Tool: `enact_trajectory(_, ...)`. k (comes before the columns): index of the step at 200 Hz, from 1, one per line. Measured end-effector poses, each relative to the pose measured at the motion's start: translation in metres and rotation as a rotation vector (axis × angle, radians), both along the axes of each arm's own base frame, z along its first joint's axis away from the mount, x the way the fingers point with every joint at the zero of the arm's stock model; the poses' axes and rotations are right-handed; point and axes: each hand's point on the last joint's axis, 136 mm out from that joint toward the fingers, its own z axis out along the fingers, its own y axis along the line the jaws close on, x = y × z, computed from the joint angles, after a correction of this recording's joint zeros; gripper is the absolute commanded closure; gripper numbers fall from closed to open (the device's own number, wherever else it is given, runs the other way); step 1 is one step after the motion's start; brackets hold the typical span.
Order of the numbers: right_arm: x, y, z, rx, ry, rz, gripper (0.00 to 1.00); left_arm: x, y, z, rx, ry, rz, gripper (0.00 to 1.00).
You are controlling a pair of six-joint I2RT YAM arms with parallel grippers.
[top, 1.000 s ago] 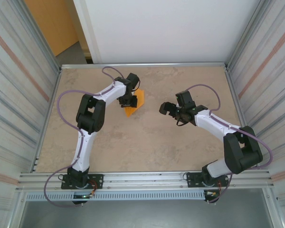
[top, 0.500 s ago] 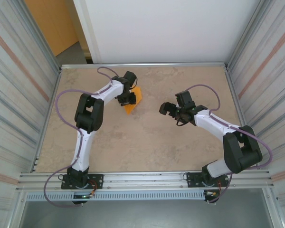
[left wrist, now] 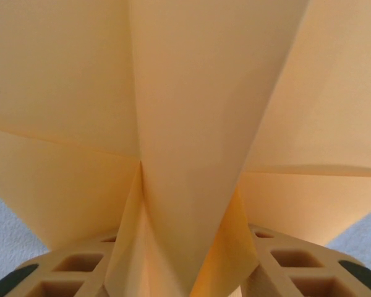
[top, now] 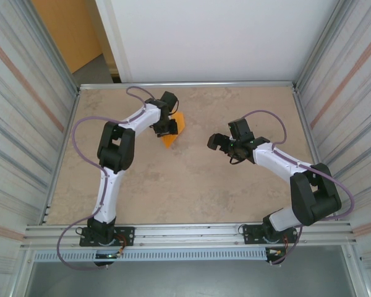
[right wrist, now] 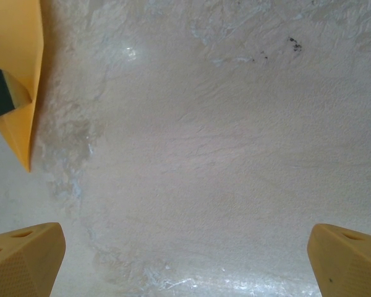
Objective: Fold a paper plane with a square sheet of paper (pick it up from the middle)
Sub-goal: Move the paper plane to the center of the table, then reset both arms
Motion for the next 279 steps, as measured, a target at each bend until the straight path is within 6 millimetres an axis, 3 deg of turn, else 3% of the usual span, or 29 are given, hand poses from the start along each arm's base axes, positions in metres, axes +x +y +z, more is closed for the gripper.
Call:
enact_trajectory(30,0.000,-0.008,0.008,-0.035,-0.010,-0.022,0.01,-0.001,-0.001,0.034,-0.037,-0.053,-0.001,0.45)
enact_trajectory(61,0.008,-0.023,0.038,-0.084,-0.085,-0.049,0.01,-0.009,0.005,0.099,-0.100,-0.165,0.009,0.37)
enact_trajectory(86,0.014,-0.046,0.070,-0.154,-0.183,-0.081,0.01,-0.018,0.025,0.147,-0.149,-0.282,0.032,0.24)
enact_trajectory(110,0.017,-0.080,0.099,-0.235,-0.276,-0.151,0.01,-0.034,0.056,0.168,-0.150,-0.396,0.061,0.07)
enact_trajectory(119,0.018,-0.095,0.109,-0.268,-0.307,-0.188,0.01,-0.042,0.071,0.169,-0.133,-0.432,0.075,0.02)
enact_trajectory(150,0.008,-0.152,0.123,-0.366,-0.403,-0.337,0.01,-0.067,0.118,0.152,-0.034,-0.521,0.123,0.01)
enact_trajectory(203,-0.019,-0.227,0.077,-0.515,-0.355,-0.516,0.01,-0.108,0.202,0.105,0.144,-0.567,0.282,0.01)
enact_trajectory(242,-0.029,-0.243,0.036,-0.601,-0.323,-0.503,0.01,-0.124,0.232,0.091,0.277,-0.660,0.296,0.01)
enact_trajectory(279,-0.020,-0.241,0.016,-0.579,-0.369,-0.462,0.01,-0.117,0.243,0.087,0.318,-0.720,0.273,0.01)
